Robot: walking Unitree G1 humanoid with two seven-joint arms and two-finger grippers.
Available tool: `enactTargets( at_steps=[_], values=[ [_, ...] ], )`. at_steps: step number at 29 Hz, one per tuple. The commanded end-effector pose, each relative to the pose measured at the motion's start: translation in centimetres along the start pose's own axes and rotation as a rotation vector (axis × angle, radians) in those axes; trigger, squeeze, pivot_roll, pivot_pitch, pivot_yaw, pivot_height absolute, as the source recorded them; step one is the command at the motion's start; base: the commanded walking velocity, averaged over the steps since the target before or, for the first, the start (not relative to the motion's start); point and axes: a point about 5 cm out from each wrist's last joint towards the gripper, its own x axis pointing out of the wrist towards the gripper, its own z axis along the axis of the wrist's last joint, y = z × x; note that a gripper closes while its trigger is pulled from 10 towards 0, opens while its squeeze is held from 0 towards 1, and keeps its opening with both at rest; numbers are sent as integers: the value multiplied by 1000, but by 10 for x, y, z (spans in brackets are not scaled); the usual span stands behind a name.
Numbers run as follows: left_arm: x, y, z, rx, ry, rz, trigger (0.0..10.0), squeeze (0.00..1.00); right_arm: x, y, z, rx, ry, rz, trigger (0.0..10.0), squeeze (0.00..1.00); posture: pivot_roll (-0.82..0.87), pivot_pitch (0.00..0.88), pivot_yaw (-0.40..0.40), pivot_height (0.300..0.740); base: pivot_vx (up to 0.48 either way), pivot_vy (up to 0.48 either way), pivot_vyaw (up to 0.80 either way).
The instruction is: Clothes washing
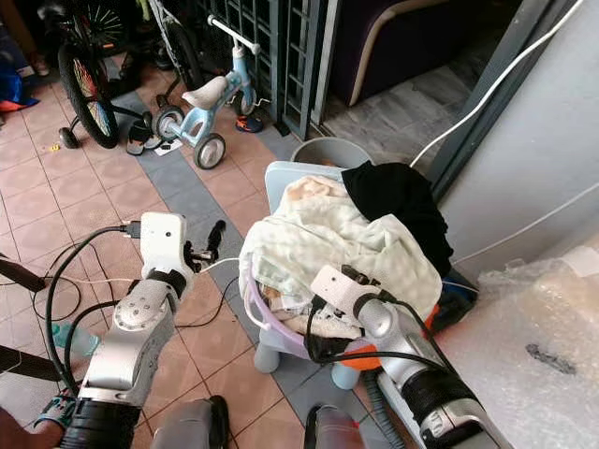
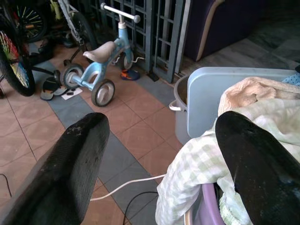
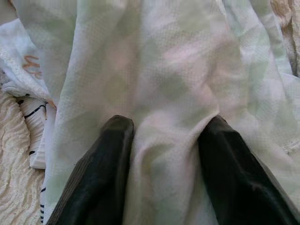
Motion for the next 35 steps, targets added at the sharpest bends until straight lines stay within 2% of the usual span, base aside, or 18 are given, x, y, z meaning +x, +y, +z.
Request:
enactTargets(
  at_steps=[1, 12, 19, 23, 26, 27, 30, 35],
  values=[
    [0, 0, 5, -7, -13, 5, 10000, 0, 0, -3, -4, 14, 11, -10, 0, 0, 52, 133, -49, 740, 0, 0, 0],
    [2, -7, 5, -22, -10, -9, 10000, 0, -1, -13, -10, 103, 17, -37, 0, 0, 21, 147, -42, 740, 0, 0, 0],
    [3, -4, 3, -25, -6, 9, 10000, 0, -1, -14, -7, 340, 1, -81, 0, 0, 31, 139, -48, 740, 0, 0, 0],
    [2, -2, 4, -24, -8, 13, 10000, 0, -2, -16, -8, 383, 6, -123, 0, 0, 30, 139, -43, 740, 0, 0, 0],
    [1, -1, 3, -20, -5, 12, 10000, 0, -13, -39, 6, 664, -114, -321, 0, 0, 23, 143, -30, 740, 0, 0, 0],
    [0, -1, 2, -20, -2, 9, 10000, 0, -19, -44, 11, 709, -151, -367, 0, 0, 20, 143, -29, 740, 0, 0, 0],
    [-1, -4, 1, -16, 5, -7, 10000, 0, -34, -43, 23, 662, -228, -375, 0, 0, 7, 138, -28, 740, 0, 0, 0],
    [-2, -5, 2, -16, 5, -22, 10000, 0, -63, -45, 22, 763, -292, -457, 0, 0, -5, 132, -22, 740, 0, 0, 0]
  ],
)
